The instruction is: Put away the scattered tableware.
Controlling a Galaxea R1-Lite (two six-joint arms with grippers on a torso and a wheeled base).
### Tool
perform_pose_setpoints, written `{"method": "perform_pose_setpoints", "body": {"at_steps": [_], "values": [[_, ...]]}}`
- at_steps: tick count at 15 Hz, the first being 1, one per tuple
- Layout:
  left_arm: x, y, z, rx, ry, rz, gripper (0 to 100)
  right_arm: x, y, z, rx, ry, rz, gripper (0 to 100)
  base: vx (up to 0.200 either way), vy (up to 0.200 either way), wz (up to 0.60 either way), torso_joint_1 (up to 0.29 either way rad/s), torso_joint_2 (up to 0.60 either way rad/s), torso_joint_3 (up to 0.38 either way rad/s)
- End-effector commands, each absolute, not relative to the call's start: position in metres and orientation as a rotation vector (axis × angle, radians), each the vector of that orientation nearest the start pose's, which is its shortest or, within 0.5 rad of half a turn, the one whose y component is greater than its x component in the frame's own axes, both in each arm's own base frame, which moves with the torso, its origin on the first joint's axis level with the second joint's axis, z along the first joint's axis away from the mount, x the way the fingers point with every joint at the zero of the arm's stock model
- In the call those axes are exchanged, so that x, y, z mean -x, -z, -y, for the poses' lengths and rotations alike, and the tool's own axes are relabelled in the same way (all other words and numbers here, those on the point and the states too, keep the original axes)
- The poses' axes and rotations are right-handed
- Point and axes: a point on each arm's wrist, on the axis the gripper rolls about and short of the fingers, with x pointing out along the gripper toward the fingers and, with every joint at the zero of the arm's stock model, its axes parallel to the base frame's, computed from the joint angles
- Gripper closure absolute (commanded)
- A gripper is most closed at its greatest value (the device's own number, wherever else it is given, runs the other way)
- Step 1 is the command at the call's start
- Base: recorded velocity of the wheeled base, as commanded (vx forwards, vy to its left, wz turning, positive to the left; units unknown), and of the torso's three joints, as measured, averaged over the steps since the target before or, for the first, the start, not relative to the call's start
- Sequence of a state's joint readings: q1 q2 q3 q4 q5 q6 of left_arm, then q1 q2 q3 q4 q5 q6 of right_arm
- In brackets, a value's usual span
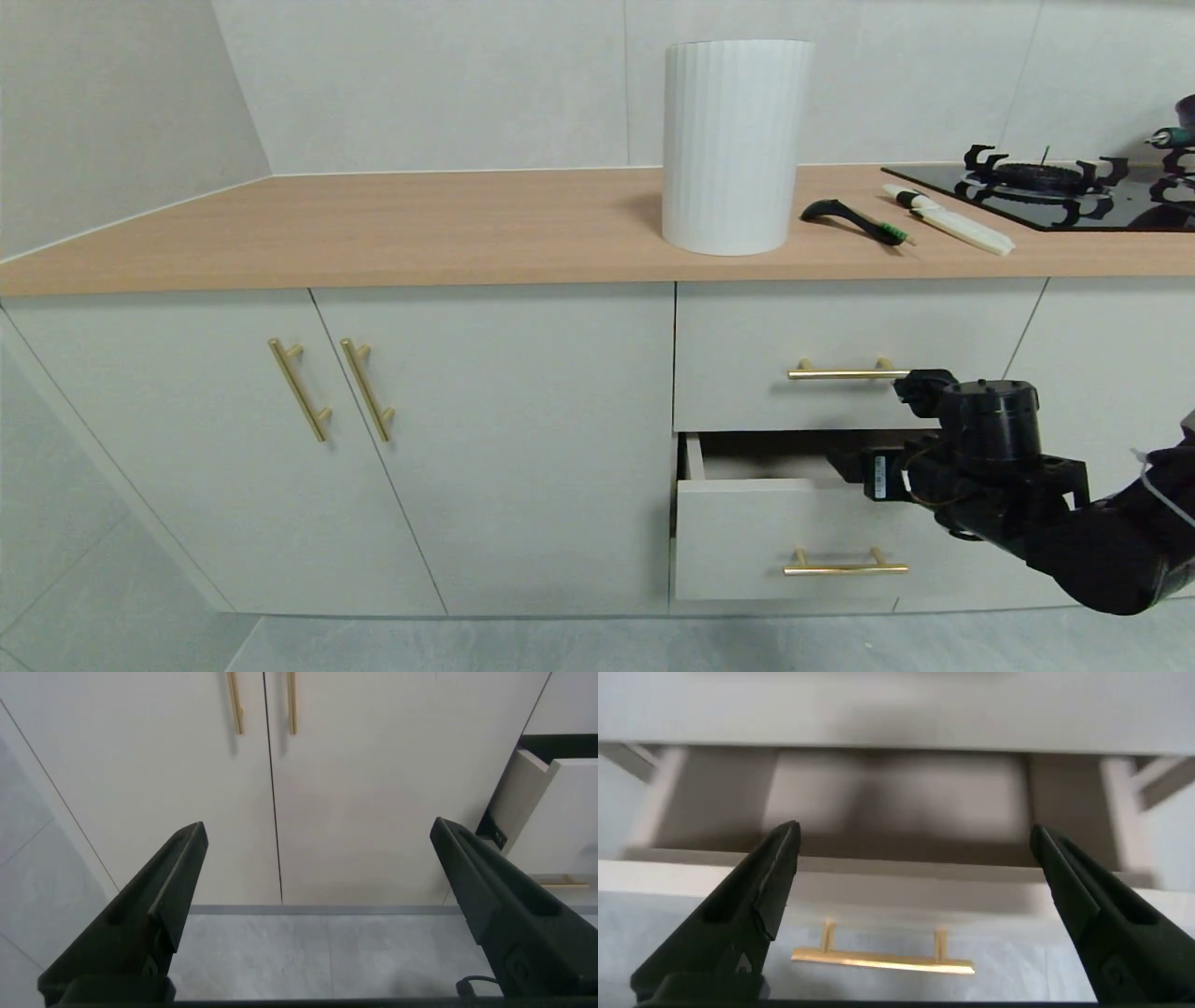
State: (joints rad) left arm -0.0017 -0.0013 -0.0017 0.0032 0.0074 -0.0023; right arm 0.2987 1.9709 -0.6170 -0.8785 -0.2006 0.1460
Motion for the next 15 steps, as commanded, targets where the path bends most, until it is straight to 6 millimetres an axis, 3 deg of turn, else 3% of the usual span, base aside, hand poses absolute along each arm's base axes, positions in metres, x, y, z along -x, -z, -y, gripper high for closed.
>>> {"method": "perform_pose_setpoints", "body": {"at_steps": [1,10,15], "values": [[0.023,-0.076,0.000,0.003,-0.006,-0.002,0,-0.314,-0.053,-0.092,-0.010,-0.056,-0.527,0,0.000,0.000,0.00,0.000,0.00,0.000],[0.023,-0.076,0.000,0.003,-0.006,-0.002,0,-0.314,-0.045,-0.092,-0.002,-0.054,-0.551,0,0.000,0.000,0.00,0.000,0.00,0.000],[0.023,-0.076,0.000,0.003,-0.006,-0.002,0,-0.302,-0.061,-0.088,0.013,-0.061,-0.608,0,0.000,0.000,0.00,0.000,0.00,0.000]]}}
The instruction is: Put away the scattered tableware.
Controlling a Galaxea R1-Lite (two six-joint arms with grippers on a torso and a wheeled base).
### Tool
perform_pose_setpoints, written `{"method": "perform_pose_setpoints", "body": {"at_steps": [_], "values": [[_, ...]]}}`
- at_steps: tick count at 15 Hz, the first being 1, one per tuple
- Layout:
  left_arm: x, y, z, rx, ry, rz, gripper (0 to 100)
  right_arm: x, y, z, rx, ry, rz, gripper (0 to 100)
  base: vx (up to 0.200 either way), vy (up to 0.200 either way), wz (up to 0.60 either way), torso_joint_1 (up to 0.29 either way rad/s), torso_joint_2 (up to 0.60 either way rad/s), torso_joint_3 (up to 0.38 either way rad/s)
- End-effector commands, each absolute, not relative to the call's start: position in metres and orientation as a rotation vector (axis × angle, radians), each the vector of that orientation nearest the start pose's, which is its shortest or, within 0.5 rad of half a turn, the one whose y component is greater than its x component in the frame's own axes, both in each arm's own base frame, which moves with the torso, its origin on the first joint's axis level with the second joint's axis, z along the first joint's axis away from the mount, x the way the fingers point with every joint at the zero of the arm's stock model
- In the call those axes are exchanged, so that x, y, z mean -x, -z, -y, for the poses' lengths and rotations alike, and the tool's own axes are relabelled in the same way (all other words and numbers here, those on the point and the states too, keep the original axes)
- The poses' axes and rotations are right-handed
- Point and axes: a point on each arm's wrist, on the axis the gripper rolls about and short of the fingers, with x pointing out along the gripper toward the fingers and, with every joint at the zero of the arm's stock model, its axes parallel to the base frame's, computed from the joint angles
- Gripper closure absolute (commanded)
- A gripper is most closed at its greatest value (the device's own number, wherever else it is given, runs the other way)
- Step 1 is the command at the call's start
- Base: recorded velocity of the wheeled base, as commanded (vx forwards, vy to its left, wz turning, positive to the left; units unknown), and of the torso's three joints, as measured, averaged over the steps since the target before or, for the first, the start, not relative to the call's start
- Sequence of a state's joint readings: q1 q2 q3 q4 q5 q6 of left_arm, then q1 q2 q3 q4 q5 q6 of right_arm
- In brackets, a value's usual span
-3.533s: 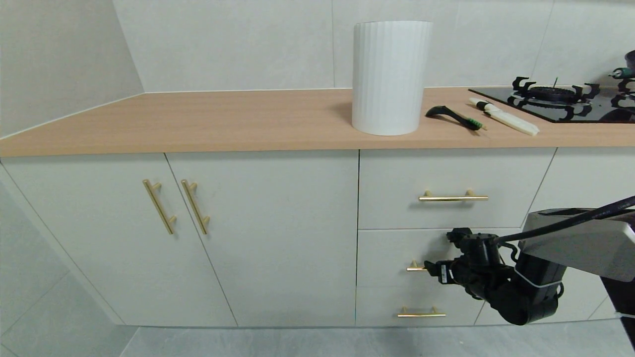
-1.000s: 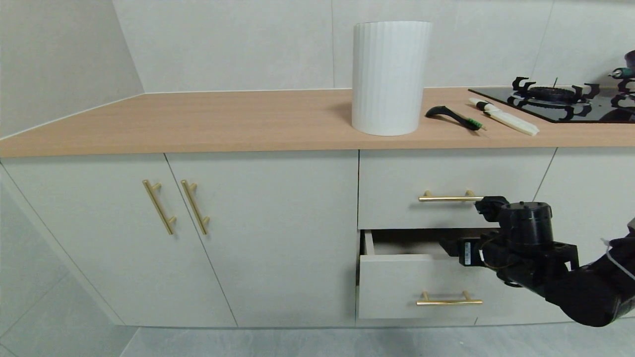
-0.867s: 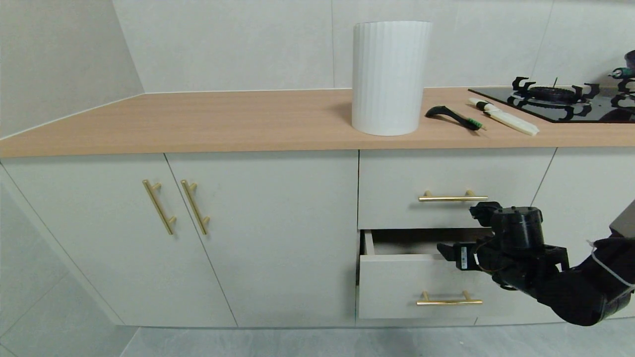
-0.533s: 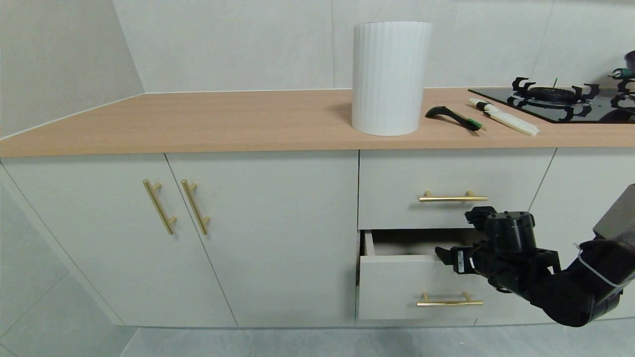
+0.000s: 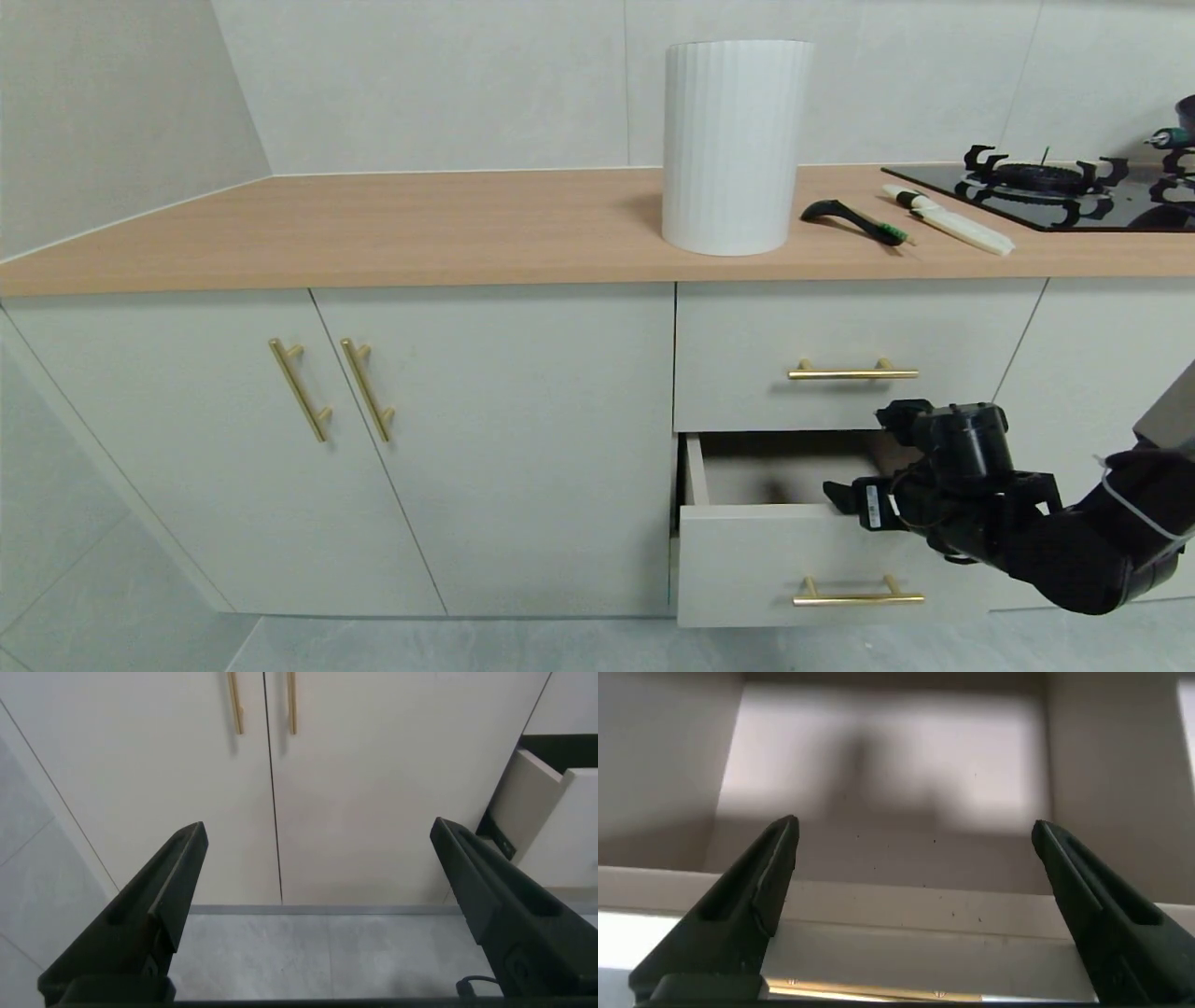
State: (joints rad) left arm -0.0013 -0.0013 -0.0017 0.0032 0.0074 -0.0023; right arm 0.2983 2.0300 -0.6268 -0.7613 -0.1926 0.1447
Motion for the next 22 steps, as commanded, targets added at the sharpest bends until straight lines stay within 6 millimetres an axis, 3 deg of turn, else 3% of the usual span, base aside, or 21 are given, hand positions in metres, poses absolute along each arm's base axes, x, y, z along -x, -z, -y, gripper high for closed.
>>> {"method": "perform_pose_setpoints", "body": {"at_steps": [1,11,22], "values": [[0.023,-0.076,0.000,0.003,-0.006,-0.002,0,-0.302,-0.061,-0.088,0.013,-0.061,-0.608,0,0.000,0.000,0.00,0.000,0.00,0.000],[0.023,-0.076,0.000,0.003,-0.006,-0.002,0,-0.274,-0.088,-0.081,0.083,-0.128,-0.782,0,0.000,0.000,0.00,0.000,0.00,0.000],[0.023,-0.076,0.000,0.003,-0.006,0.000,0,-0.252,-0.090,-0.077,0.204,-0.178,-0.959,0,0.000,0.000,0.00,0.000,0.00,0.000]]}}
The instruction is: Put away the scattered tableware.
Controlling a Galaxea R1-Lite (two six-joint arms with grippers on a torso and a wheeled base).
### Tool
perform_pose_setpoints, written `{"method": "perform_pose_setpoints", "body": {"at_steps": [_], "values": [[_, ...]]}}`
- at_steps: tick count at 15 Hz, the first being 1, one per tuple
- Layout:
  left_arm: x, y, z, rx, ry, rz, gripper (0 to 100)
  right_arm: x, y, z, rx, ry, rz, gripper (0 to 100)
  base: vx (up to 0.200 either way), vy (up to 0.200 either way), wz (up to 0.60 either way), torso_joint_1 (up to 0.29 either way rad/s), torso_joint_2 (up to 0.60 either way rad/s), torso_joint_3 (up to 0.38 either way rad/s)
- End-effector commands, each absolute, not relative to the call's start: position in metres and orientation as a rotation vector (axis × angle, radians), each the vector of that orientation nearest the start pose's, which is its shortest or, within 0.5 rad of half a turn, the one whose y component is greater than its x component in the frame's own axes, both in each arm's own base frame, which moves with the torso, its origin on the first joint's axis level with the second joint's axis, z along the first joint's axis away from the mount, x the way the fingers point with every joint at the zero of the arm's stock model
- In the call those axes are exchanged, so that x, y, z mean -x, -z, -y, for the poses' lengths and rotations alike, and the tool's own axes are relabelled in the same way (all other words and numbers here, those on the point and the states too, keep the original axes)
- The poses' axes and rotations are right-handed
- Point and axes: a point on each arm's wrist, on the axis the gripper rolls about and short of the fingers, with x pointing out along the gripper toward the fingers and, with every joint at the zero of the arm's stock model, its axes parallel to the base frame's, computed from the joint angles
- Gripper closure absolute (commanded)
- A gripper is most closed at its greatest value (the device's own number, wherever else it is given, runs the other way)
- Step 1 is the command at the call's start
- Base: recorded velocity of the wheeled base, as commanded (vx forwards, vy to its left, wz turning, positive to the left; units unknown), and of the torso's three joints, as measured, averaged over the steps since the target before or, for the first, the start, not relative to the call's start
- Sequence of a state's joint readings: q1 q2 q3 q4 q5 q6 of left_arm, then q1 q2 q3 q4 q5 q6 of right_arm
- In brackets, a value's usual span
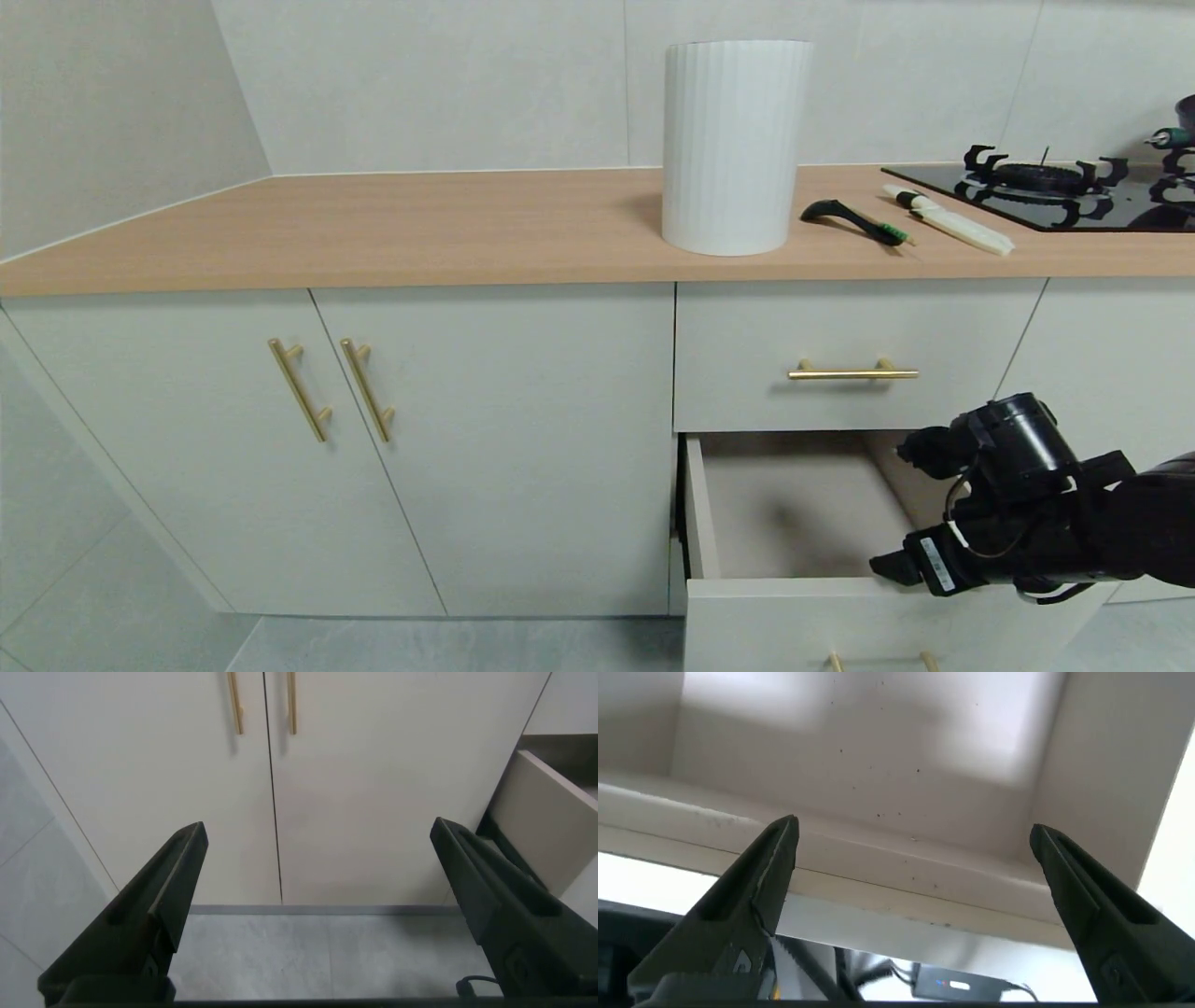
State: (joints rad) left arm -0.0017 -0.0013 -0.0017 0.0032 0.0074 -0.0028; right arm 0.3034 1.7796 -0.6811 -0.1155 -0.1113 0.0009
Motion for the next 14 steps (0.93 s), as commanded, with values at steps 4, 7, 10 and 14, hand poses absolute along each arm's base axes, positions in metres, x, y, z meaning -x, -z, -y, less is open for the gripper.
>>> {"method": "perform_pose_setpoints", "body": {"at_steps": [4,7,10,14], "values": [[0.023,-0.076,0.000,0.003,-0.006,-0.002,0,-0.237,-0.094,-0.077,0.278,-0.244,-1.027,0,0.000,0.000,0.00,0.000,0.00,0.000],[0.023,-0.076,0.000,0.003,-0.006,-0.002,0,-0.224,-0.094,-0.077,0.344,-0.301,-1.116,0,0.000,0.000,0.00,0.000,0.00,0.000],[0.023,-0.076,0.000,0.003,-0.006,-0.002,0,-0.209,-0.090,-0.083,0.424,-0.362,-1.226,0,0.000,0.000,0.00,0.000,0.00,0.000],[0.023,-0.076,0.000,0.003,-0.006,-0.002,0,-0.206,-0.090,-0.086,0.448,-0.379,-1.247,0,0.000,0.000,0.00,0.000,0.00,0.000]]}}
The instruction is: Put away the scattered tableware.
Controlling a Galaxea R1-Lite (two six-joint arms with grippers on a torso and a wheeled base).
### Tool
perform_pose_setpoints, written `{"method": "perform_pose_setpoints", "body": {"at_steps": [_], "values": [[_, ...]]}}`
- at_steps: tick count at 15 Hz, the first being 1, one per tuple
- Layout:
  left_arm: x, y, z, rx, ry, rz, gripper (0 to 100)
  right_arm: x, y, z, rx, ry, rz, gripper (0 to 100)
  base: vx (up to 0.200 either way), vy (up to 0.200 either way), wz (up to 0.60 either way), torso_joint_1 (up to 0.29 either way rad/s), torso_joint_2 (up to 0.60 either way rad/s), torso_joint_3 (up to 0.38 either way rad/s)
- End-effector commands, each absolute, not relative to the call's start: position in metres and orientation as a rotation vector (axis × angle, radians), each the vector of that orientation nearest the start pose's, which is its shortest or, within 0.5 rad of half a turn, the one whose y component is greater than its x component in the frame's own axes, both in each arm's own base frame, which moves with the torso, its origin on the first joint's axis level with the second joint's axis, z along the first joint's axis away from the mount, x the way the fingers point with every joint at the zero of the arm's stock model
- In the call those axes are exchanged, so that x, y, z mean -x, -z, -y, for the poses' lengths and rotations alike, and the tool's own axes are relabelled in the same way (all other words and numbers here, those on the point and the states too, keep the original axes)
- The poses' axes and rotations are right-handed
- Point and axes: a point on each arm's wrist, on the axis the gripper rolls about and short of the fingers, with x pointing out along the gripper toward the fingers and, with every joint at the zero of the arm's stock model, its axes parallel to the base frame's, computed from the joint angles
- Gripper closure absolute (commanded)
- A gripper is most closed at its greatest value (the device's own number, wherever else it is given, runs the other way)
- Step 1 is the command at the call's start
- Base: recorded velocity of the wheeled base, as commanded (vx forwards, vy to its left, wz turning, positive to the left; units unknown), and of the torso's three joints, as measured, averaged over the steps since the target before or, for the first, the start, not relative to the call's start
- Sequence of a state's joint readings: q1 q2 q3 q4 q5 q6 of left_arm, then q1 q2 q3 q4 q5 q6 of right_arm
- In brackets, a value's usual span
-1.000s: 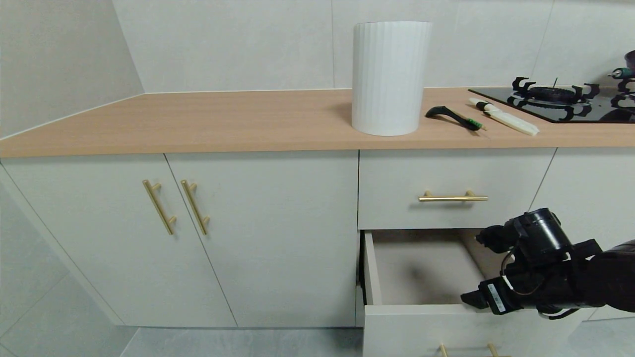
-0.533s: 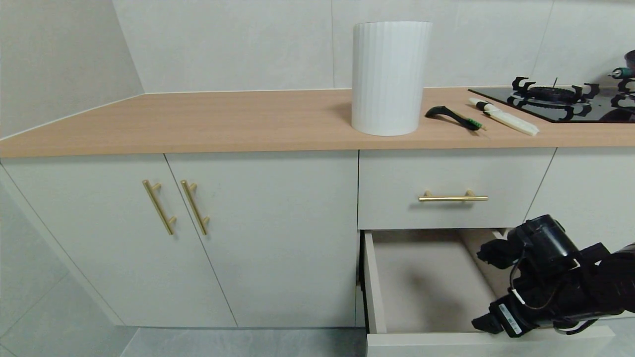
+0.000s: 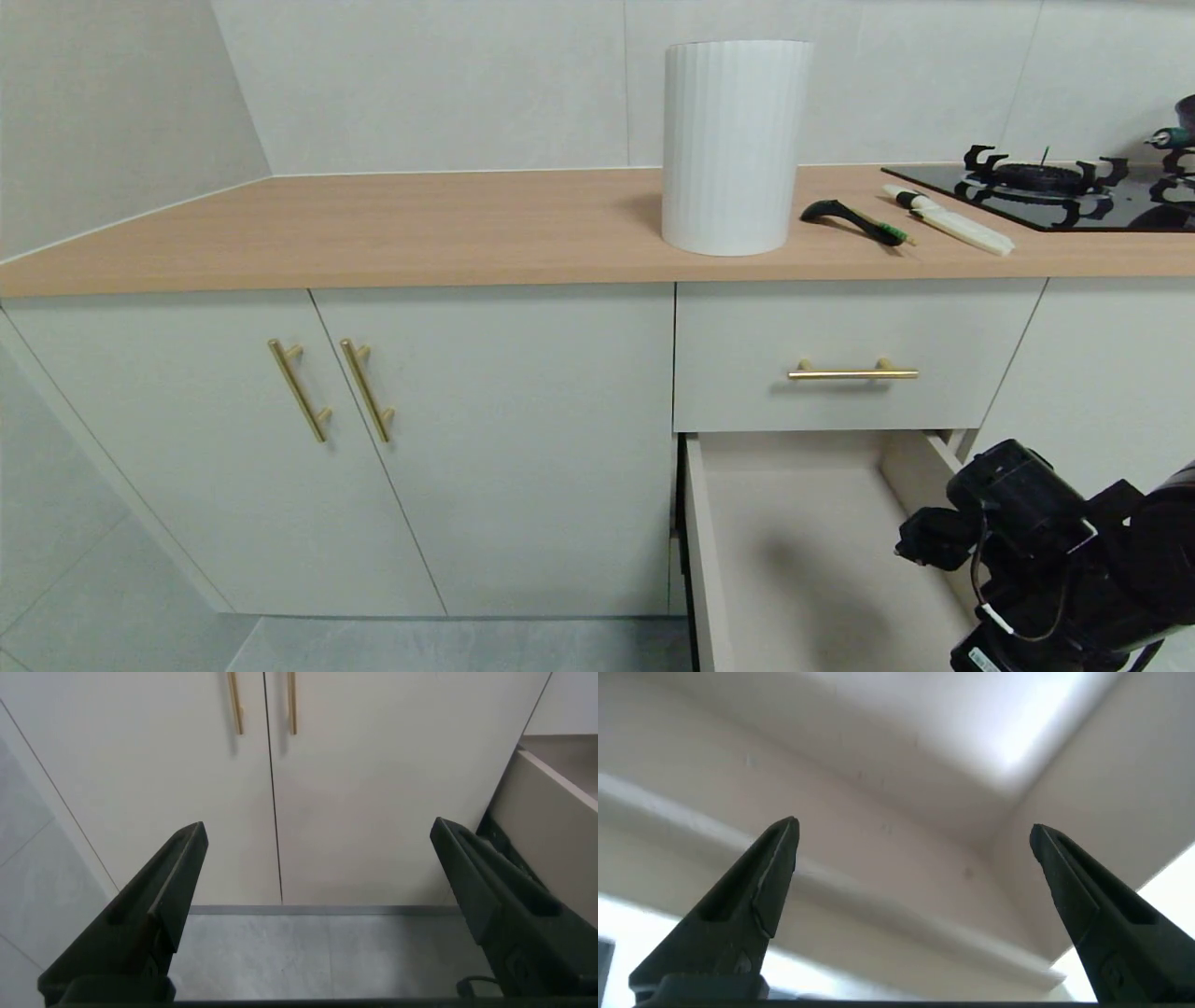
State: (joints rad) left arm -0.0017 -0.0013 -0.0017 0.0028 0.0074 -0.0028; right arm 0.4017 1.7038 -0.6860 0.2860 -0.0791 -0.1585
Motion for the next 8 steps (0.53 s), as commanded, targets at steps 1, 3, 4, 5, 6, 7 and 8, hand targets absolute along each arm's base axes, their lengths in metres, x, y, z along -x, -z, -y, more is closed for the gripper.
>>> {"method": "perform_pose_setpoints", "body": {"at_steps": [1,3,4,5,6,7,8], "values": [[0.023,-0.076,0.000,0.003,-0.006,-0.002,0,-0.210,-0.095,-0.088,0.437,-0.375,-1.220,0,0.000,0.000,0.00,0.000,0.00,0.000],[0.023,-0.076,0.000,0.003,-0.006,-0.002,0,-0.219,-0.110,-0.089,0.345,-0.318,-1.157,0,0.000,0.000,0.00,0.000,0.00,0.000],[0.023,-0.076,0.000,0.003,-0.006,-0.002,0,-0.224,-0.118,-0.090,0.267,-0.276,-1.130,0,0.000,0.000,0.00,0.000,0.00,0.000],[0.023,-0.076,0.000,0.003,-0.006,-0.002,0,-0.227,-0.129,-0.089,0.199,-0.238,-1.090,0,0.000,0.000,0.00,0.000,0.00,0.000],[0.023,-0.076,0.000,0.003,-0.006,-0.002,0,-0.230,-0.139,-0.087,0.155,-0.215,-1.051,0,0.000,0.000,0.00,0.000,0.00,0.000],[0.023,-0.076,0.000,0.003,-0.006,-0.002,0,-0.231,-0.147,-0.085,0.137,-0.211,-1.005,0,0.000,0.000,0.00,0.000,0.00,0.000],[0.023,-0.076,0.000,0.003,-0.006,-0.002,0,-0.231,-0.153,-0.083,0.119,-0.208,-0.952,0,0.000,0.000,0.00,0.000,0.00,0.000]]}}
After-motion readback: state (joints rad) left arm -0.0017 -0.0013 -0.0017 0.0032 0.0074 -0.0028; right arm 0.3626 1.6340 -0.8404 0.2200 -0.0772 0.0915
